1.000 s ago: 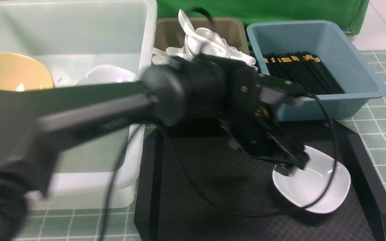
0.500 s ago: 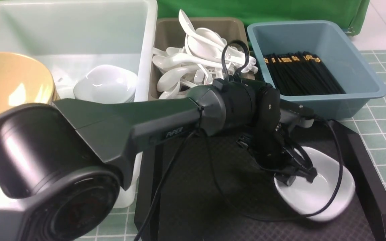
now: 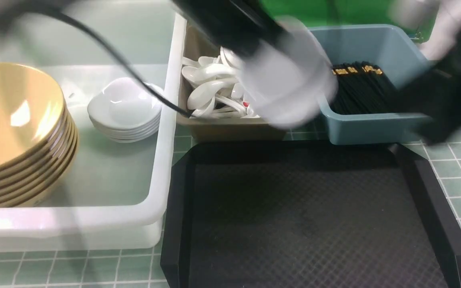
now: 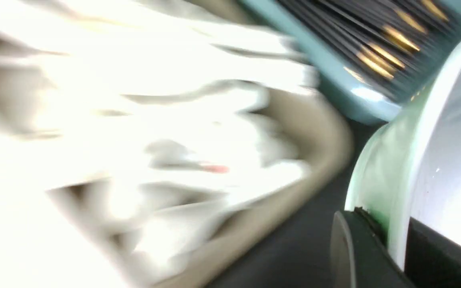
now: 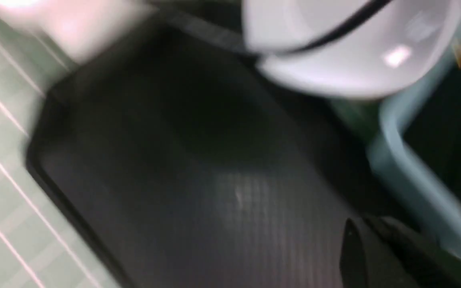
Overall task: On blue table put chopsticks spoon bowls plates into blue grey white boxes.
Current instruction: 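Place the white bowl into the white bin with the other dishes with the left gripper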
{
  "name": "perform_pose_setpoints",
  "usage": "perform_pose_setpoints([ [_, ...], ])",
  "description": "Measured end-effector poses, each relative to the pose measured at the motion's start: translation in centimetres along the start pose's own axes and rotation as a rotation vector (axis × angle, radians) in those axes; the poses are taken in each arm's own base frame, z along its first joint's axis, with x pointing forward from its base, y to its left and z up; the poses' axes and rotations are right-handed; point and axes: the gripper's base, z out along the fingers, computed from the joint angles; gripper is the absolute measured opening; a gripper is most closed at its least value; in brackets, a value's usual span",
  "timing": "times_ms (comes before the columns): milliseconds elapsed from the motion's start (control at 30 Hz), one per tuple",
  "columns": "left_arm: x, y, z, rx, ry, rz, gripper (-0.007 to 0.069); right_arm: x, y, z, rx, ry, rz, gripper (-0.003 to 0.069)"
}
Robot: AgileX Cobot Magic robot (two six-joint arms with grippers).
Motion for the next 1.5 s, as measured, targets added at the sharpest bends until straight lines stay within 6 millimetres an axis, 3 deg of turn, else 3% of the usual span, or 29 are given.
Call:
perform_pose_setpoints([
  [67, 0.3, 2.7, -2.0, -0.058, -0.009, -0.048, 0.0003, -1.6, 0.5, 0.5, -0.017, -0.023, -0.034, 0.0048],
  [100, 0.9, 5.4, -3.6, -0.113, -0.005, -0.098, 0.0003, -3.5, 1.5, 1.2, -0.043, -0.051, -0.084, 0.0048],
  [200, 2.6, 10.7, -5.1, -0.215, 0.026, -0.214, 0.0003, -6.4, 3.0, 2.3, -0.077, -0.091, -0.144, 0.0049],
  [300, 4.2, 13.8, -5.1, -0.261, 0.049, -0.287, 0.0003, -7.6, 3.4, 3.1, -0.088, -0.1, -0.163, 0.005],
  [433, 6.1, 17.5, -2.4, -0.259, 0.096, -0.313, 0.0003, -8.3, 3.5, 4.3, -0.087, -0.081, -0.172, 0.0052],
  [467, 6.2, 17.6, -2.2, -0.257, 0.097, -0.31, 0.0003, -8.3, 3.5, 4.4, -0.085, -0.077, -0.173, 0.0052],
  [567, 6.7, 18.8, 1.6, -0.2, 0.116, -0.273, 0.0003, -8.3, 3.4, 4.8, -0.065, -0.053, -0.185, 0.0051],
  [767, 8.3, 20.3, 6.9, -0.145, 0.181, -0.247, 0.0004, -8.1, 3.3, 4.8, -0.061, -0.038, -0.188, 0.0055],
  [967, 8.9, 20.9, 8.8, -0.147, 0.184, -0.228, 0.0066, -7.9, 3.3, 4.8, -0.064, -0.008, -0.189, 0.0056],
  [1067, 8.9, 21.0, 8.9, -0.149, 0.179, -0.19, 0.0201, -7.8, 3.3, 4.8, -0.063, 0.002, -0.191, 0.0057],
  [1133, 8.8, 21.1, 8.8, -0.154, 0.175, -0.179, 0.0277, -7.7, 3.3, 4.8, -0.06, 0.006, -0.192, 0.0057],
  [1167, 8.5, 21.1, 8.5, -0.161, 0.172, -0.17, 0.0376, -7.7, 3.2, 4.8, -0.049, 0.015, -0.196, 0.0059],
  [1200, 8.4, 21.2, 8.5, -0.162, 0.169, -0.169, 0.0376, -7.7, 3.1, 4.8, -0.047, 0.017, -0.197, 0.0059],
  [1233, 7.9, 21.1, 7.9, -0.163, 0.171, -0.159, 0.0452, -7.5, 3.0, 4.8, -0.03, 0.033, -0.198, 0.0061],
  [1300, 6.8, 20.8, 6.2, -0.157, 0.169, -0.163, 0.0517, -7.3, 2.7, 4.7, 0.001, 0.065, -0.187, 0.0062],
  [1333, 6.5, 20.7, 5.7, -0.156, 0.167, -0.168, 0.0521, -7.2, 2.6, 4.7, 0.007, 0.069, -0.185, 0.0062],
  [1400, 5.2, 19.8, 2.7, -0.159, 0.16, -0.188, 0.051, -7.0, 2.3, 4.5, 0.034, 0.082, -0.169, 0.0065],
  [1500, 3.3, 17.6, -2.8, -0.226, 0.105, -0.173, 0.0359, -6.0, 2.4, 3.9, 0.034, 0.093, -0.142, 0.0068],
])
